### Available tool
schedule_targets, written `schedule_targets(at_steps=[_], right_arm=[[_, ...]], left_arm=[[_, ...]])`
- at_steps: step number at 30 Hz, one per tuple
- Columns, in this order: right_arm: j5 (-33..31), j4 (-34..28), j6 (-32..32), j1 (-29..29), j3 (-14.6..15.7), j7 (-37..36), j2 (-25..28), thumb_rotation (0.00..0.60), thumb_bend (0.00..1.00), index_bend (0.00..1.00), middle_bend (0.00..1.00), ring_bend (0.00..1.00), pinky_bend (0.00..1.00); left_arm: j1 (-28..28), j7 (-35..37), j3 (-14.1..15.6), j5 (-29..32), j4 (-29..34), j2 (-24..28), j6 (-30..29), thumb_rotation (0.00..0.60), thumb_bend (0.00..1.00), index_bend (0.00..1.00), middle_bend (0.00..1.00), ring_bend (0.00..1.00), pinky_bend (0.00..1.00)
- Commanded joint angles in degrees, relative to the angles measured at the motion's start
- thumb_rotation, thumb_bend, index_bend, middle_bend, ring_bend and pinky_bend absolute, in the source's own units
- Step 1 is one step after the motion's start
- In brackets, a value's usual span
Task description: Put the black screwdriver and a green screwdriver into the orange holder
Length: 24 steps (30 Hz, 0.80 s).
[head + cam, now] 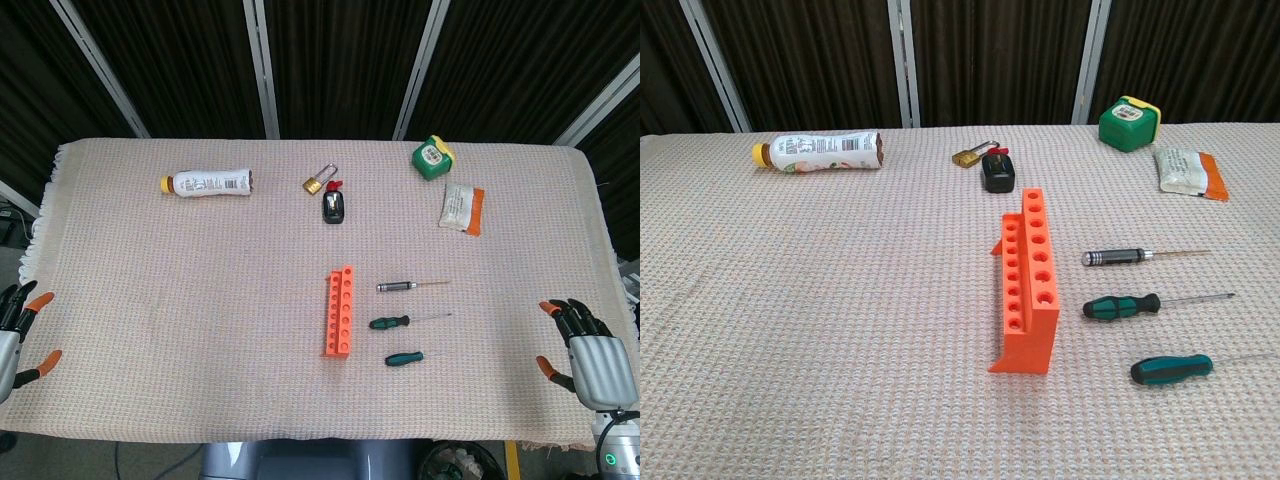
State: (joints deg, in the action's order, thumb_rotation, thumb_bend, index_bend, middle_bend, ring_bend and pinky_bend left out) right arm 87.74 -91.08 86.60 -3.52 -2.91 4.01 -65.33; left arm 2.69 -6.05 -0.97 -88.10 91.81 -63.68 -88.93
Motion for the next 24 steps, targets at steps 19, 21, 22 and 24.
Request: schedule_targets(at_steps=[19, 21, 22, 24], right_arm=[[0.59, -0.18, 0.56, 0.46, 0.33, -0.46, 0.03, 0.6, 0.17, 0.21, 0.18, 0.09, 0.32], [0.58, -0.24, 0.56, 0.51, 0.37, -0.49, 0.05, 0.6, 0.17, 0.21, 0.18, 0.09, 0.32], [0.59, -0.25, 0.57, 0.52, 0.36, -0.5, 0.06, 0.6, 0.17, 0.21, 0.18, 0.09, 0.32], [0.5, -0.33, 0.52, 0.53, 0.32, -0.8, 0.1, 0.6, 0.17, 0.21, 0.18, 0.09, 0.29]], left_arm=[[-0.26, 0.81, -0.02, -0.28, -0.29, 0.02, -0.22, 0.6, 0.19, 0.13, 0.0, 0.0, 0.0], [-0.3, 0.93, 0.05, -0.25, -0.32, 0.02, -0.12, 0.6, 0.19, 0.11, 0.0, 0.0, 0.0], [-0.3, 1.04, 0.11, -0.25, -0.31, 0.05, -0.02, 0.6, 0.19, 0.09, 0.0, 0.0, 0.0], [-0.3, 1.86, 0.34, -0.03, 0.02, 0.26, 0.57, 0.6, 0.19, 0.06, 0.0, 0.0, 0.0]])
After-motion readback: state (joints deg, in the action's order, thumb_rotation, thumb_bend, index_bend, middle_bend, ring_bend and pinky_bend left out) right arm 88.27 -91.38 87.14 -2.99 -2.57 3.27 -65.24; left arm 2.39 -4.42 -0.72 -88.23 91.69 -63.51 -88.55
